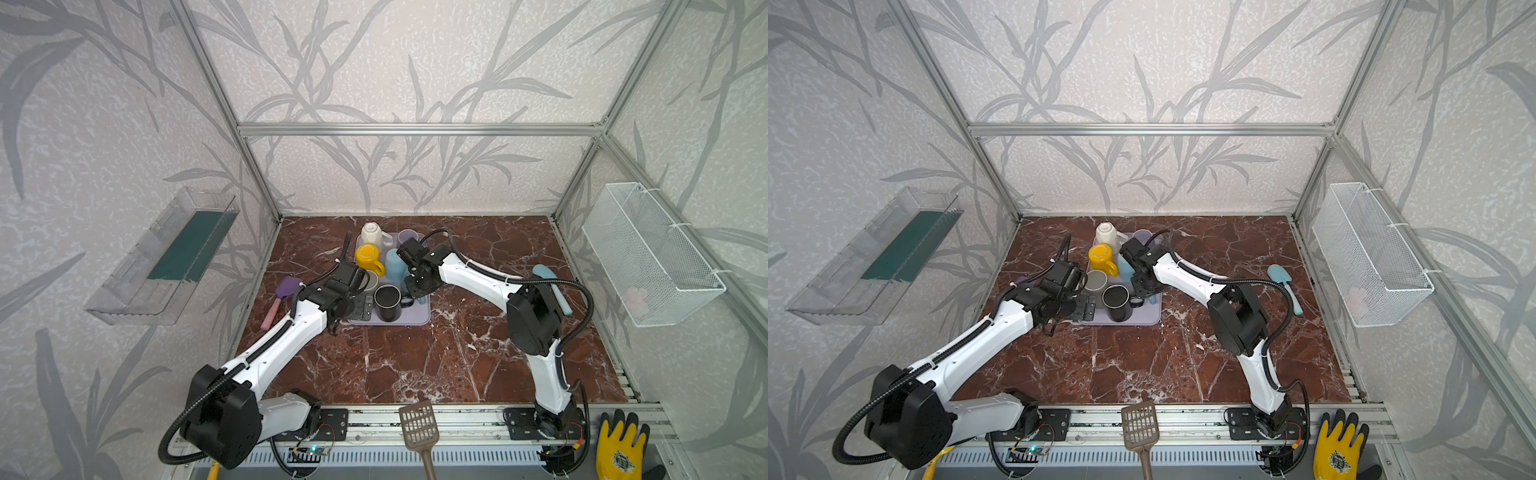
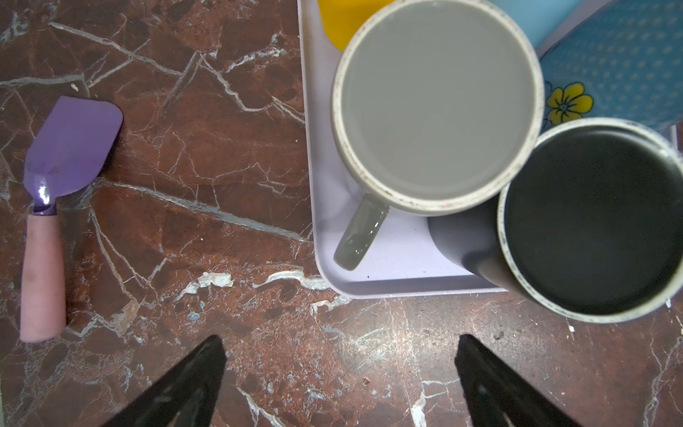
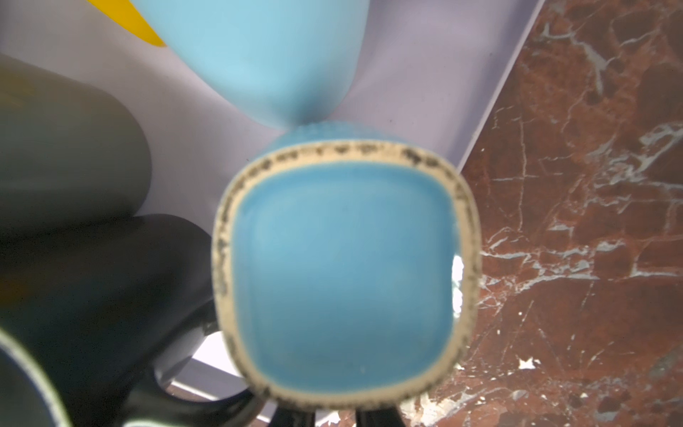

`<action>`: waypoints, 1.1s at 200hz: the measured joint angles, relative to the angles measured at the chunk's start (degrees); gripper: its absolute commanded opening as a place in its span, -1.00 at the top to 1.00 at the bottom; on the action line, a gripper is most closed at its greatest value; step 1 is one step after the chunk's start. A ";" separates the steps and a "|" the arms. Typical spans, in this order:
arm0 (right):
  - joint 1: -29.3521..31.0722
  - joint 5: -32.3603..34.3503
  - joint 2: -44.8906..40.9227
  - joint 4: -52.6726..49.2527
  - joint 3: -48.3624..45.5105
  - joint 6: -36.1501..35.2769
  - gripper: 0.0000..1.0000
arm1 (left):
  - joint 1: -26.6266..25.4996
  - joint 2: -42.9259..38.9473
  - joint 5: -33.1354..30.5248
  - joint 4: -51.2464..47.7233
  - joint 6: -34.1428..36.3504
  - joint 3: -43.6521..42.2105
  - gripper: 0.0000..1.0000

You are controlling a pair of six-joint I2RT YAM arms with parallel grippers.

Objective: Turn the mug right side up
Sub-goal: 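Close the right gripper on the blue flowered mug's base and lift it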

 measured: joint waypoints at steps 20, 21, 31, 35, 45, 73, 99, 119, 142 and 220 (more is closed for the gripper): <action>0.00 0.31 0.57 -0.83 1.05 -0.09 0.57 | -0.02 0.00 -0.07 -0.17 0.00 0.00 -0.98; 0.00 0.33 0.61 -0.85 1.11 -0.09 0.57 | -0.02 0.00 -0.07 -0.17 0.00 0.00 -0.98; 0.00 0.35 0.96 -1.05 1.55 -0.11 0.54 | -0.04 0.00 -0.09 -0.22 0.00 0.00 -0.98; 0.00 0.37 1.14 -1.09 1.70 -0.09 0.54 | -0.04 0.00 -0.09 -0.22 0.00 0.00 -0.98; 0.00 0.37 1.42 -1.07 1.88 -0.09 0.51 | -0.07 0.00 -0.09 -0.24 0.00 0.00 -0.98; 0.00 0.44 2.05 -1.27 2.10 -0.09 0.45 | -0.07 -0.22 -0.11 -0.37 0.00 0.00 -0.98; 0.00 0.79 2.47 -1.38 2.16 -0.13 0.45 | -0.17 -0.28 -0.26 -0.44 0.00 0.00 -0.98; 0.00 1.05 2.69 -1.60 2.25 -0.33 0.53 | -0.33 -0.31 -0.28 -0.46 0.00 0.00 -0.98; 0.00 1.46 2.82 -1.77 2.40 -0.52 0.61 | -0.35 -0.31 -0.28 -0.48 0.00 0.00 -0.98; 0.00 2.34 2.82 -1.99 2.43 -0.94 1.00 | -0.37 -0.52 -0.28 -0.63 -0.02 0.00 -0.98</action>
